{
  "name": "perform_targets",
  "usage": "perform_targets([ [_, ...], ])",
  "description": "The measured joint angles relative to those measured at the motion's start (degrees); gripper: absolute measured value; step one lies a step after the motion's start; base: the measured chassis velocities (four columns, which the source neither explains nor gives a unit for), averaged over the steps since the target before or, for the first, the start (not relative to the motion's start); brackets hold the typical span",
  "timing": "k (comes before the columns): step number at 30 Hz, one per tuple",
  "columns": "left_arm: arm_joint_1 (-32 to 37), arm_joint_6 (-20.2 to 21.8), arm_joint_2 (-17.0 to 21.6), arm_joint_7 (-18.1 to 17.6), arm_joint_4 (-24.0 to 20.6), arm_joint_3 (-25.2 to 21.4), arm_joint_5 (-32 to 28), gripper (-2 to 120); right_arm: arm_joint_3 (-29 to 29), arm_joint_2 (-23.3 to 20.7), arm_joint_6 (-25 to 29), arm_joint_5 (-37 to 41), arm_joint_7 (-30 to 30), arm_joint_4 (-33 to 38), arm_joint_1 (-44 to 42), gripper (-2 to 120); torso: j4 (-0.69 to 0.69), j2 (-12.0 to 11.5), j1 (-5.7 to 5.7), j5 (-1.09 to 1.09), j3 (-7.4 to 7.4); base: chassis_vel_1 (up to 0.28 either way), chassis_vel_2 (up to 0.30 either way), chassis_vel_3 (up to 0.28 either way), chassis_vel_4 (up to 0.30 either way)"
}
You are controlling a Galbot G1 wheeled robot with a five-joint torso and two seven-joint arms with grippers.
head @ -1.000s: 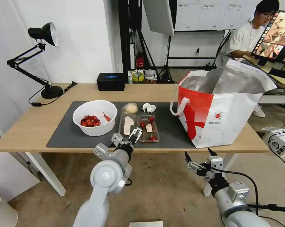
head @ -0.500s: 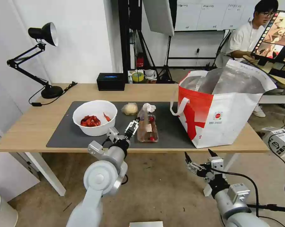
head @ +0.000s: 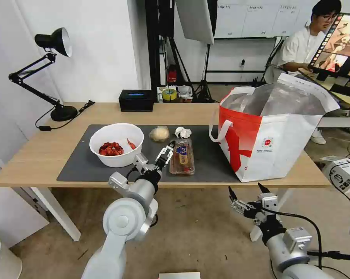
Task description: Pick up the trash from the table and place it into the takeout bag.
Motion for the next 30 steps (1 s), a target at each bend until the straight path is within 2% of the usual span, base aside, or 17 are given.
perform_targets([
  [2,-0.95,1.06,1.94,2.43,0.66,1.10,3.41,100,0.33,-0.19,0.12,0.12,-0.06,0.18,-0.13,100,0.00,0.00,0.00,0.00,0.00,0.000,0.000,0.000,0.000],
  [4,-1.21,1.33,2.49,3.04,0.84,1.43,4.35,100,0.37,-0.25,0.15,0.16,-0.10,0.22,-0.12,100,0.00,0.00,0.00,0.00,0.00,0.000,0.000,0.000,0.000],
  [5,-2.07,1.93,4.15,4.70,1.35,2.46,6.95,100,0.60,-0.52,0.35,0.59,-0.35,0.30,-0.10,100,0.00,0.00,0.00,0.00,0.00,0.000,0.000,0.000,0.000],
  [8,-3.28,2.31,6.35,6.30,1.88,3.89,9.46,100,0.85,-0.89,0.50,1.48,-0.59,0.38,0.03,100,0.00,0.00,0.00,0.00,0.00,0.000,0.000,0.000,0.000],
  [10,-5.52,2.45,9.95,9.02,3.43,6.27,15.83,93,1.17,-1.45,0.60,2.85,-0.79,0.45,0.28,100,0.01,-0.01,0.00,0.00,0.00,0.000,0.000,0.000,0.000],
  [12,-5.86,2.45,10.44,9.48,3.69,6.62,16.94,91,1.20,-1.55,0.61,3.14,-0.81,0.45,0.34,100,0.00,-0.01,0.00,0.00,0.00,0.000,0.000,0.000,0.000],
  [13,-7.69,2.45,12.69,11.52,5.06,8.41,21.87,84,1.25,-1.86,0.67,4.08,-0.84,0.41,0.64,100,0.01,-0.01,0.00,-0.01,0.00,0.000,0.000,0.000,0.000],
  [14,-8.92,2.43,13.93,12.52,5.97,9.51,24.31,80,1.26,-2.01,0.69,4.67,-0.85,0.28,0.85,100,0.01,-0.01,0.00,0.00,0.00,0.000,0.000,0.000,0.000],
  [16,-9.77,2.41,14.65,13.12,6.52,10.25,25.52,77,1.25,-2.12,0.69,5.02,-0.87,0.21,0.98,100,0.01,-0.01,0.00,0.00,0.00,0.000,0.000,0.000,0.000],
  [17,-12.06,2.26,16.52,14.46,7.93,12.27,28.39,69,1.23,-2.40,0.69,6.07,-0.87,-0.03,1.47,100,0.00,-0.01,0.00,0.00,0.00,0.000,0.000,0.000,0.000],
  [18,-12.06,2.26,16.52,14.46,7.93,12.27,28.39,69,1.23,-2.40,0.69,6.07,-0.87,-0.03,1.47,100,0.00,-0.01,0.00,0.00,0.00,0.000,0.000,0.000,0.000],
  [20,-16.23,2.02,19.54,16.36,9.92,15.98,32.32,59,1.05,-3.06,0.70,9.16,-0.87,-0.50,2.51,100,0.00,-0.02,0.00,0.00,0.01,0.000,0.000,0.000,0.000],
  [22,-16.23,2.02,19.54,16.36,9.92,15.98,32.32,59,1.05,-3.06,0.70,9.16,-0.87,-0.50,2.51,100,0.00,-0.02,0.00,0.00,0.01,0.000,0.000,0.000,0.000],
  [23,-18.83,1.80,21.38,17.83,11.02,18.41,34.63,49,0.82,-3.61,0.62,12.20,-0.85,-0.70,3.36,100,0.00,-0.02,0.00,0.00,0.01,0.000,0.000,0.000,0.000],
  [26,-20.56,1.41,22.57,18.79,11.88,20.25,36.00,42,0.65,-4.13,0.29,15.61,-0.68,-0.88,4.23,100,0.01,-0.02,0.00,0.01,0.00,0.000,0.000,0.000,0.000],
  [29,-23.16,0.66,24.54,21.20,14.08,24.01,39.16,27,0.05,-5.38,-0.37,22.45,0.42,-1.75,6.76,100,0.00,-0.02,0.00,0.00,0.00,0.000,0.000,0.000,0.000],
  [30,-23.16,0.66,24.54,21.20,14.08,24.01,39.16,27,0.05,-5.38,-0.37,22.45,0.42,-1.75,6.76,100,0.00,-0.02,0.00,0.00,0.00,0.000,0.000,0.000,0.000],
])
